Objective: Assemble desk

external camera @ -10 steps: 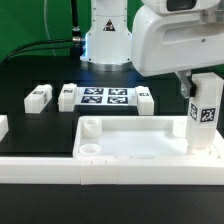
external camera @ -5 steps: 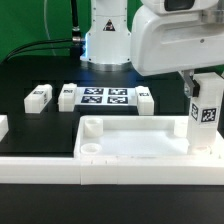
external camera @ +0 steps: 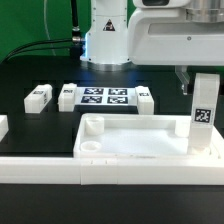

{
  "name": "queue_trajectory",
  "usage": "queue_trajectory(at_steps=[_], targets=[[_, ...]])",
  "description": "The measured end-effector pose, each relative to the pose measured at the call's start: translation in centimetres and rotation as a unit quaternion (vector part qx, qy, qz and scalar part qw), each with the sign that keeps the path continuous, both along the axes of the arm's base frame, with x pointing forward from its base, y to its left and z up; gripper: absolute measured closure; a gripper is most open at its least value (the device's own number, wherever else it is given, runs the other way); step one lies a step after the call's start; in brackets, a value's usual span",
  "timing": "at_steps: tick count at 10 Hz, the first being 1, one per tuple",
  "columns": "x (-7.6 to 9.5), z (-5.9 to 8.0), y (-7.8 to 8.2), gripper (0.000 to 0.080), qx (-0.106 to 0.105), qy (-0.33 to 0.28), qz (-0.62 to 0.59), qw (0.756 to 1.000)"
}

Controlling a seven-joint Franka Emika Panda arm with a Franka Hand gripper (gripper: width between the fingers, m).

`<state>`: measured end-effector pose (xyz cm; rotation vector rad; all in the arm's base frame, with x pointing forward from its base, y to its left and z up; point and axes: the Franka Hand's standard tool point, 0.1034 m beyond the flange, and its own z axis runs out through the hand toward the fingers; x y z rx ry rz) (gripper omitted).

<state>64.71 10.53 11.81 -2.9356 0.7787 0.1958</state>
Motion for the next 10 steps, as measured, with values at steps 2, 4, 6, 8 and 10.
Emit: queue_trajectory(at_steps=[2,4,6,8,10], targets=[[0.0,0.0,0.2,0.0511,-0.006,0.003,-0.130,0.991],[0.0,0.1,0.2,0.0511,-0.013,0.013,-0.224,0.974],[0.0,0.1,0.3,0.0504,-0.014,0.014,-0.230,0.973],[0.0,0.1,0.8,0.0321,-0.012,0.004,-0.169,0.986],[0.0,0.1,1.0,0.0184,-0.004,-0.007,-0.086,0.996]])
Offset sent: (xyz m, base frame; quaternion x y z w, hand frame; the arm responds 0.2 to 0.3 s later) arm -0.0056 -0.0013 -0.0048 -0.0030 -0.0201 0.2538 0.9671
